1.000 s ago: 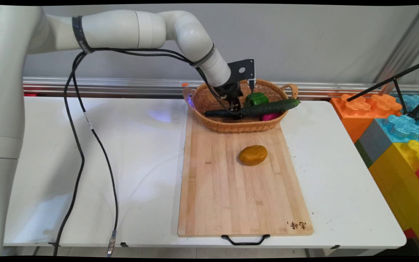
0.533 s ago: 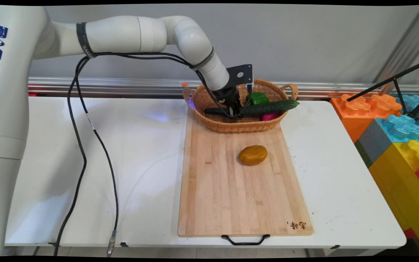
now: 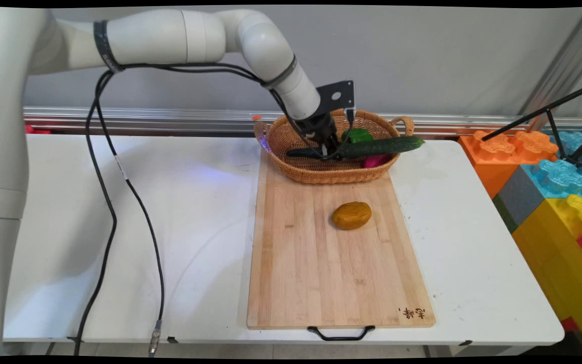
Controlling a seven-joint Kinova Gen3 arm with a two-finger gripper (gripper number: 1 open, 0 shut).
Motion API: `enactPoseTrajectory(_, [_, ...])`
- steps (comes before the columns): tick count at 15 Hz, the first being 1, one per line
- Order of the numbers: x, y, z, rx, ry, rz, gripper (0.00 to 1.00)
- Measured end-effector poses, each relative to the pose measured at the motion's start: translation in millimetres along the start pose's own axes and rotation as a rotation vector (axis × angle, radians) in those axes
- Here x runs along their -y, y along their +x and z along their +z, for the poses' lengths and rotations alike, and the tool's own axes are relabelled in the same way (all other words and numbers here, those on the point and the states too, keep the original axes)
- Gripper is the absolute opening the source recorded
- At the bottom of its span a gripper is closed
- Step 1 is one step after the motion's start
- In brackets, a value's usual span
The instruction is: Place the picked object on the cutting board
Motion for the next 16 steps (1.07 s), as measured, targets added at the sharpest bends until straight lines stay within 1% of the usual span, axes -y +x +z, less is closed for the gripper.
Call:
enactPoseTrajectory(5, [-16.2,31.3,-42.1,-0.061,-0.012,0.029,0.00])
enactPoseTrajectory(8, [-38.9,46.7,-71.7,-0.090,-0.049,0.010,0.00])
enactPoseTrajectory(11, [-71.1,49.7,-95.4,-0.097,-0.094,-0.006,0.00])
enactPoseTrajectory(12, [-78.6,48.6,-98.6,-0.096,-0.104,-0.005,0.00])
enactPoseTrajectory(14, [-105.9,43.1,-105.2,-0.087,-0.138,0.010,0.00])
enactPoseTrajectory(16, [-131.7,35.8,-107.1,-0.075,-0.160,0.029,0.00])
